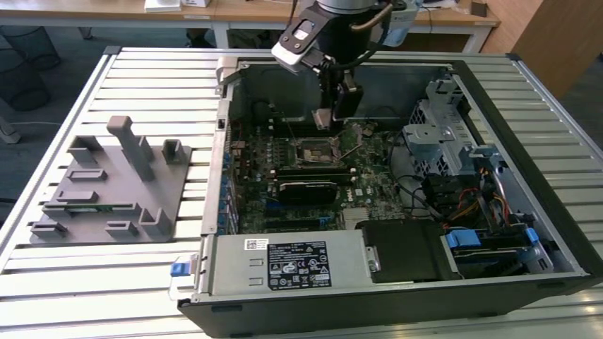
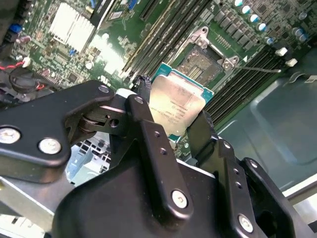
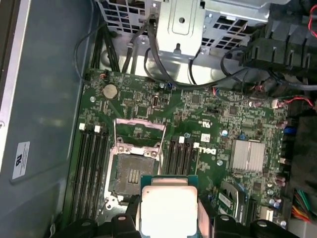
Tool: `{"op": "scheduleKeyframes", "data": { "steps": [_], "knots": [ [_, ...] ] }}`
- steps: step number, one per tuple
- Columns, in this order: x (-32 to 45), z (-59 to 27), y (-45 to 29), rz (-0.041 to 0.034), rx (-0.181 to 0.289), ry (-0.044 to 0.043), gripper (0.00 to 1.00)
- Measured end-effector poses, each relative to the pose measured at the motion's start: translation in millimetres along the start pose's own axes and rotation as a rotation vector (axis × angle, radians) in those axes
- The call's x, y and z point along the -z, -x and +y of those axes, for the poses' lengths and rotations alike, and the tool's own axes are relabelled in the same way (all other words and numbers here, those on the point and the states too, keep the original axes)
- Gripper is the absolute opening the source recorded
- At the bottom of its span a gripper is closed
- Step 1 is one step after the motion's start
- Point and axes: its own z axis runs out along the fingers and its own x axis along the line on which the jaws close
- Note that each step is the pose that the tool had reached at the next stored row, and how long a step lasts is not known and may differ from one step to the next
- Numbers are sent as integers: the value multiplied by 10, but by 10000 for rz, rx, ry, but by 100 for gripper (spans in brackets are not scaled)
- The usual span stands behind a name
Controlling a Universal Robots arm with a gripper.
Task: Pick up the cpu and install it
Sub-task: 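Place the cpu into insertion slot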
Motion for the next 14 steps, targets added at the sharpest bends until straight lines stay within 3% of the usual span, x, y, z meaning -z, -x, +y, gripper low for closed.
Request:
{"op": "scheduleKeyframes", "data": {
  "steps": [8, 14],
  "knots": [
    [-36, -40, -33, -13, -457, -23, 54],
    [-119, -32, -116, -15, -581, -29, 54]
  ]
}}
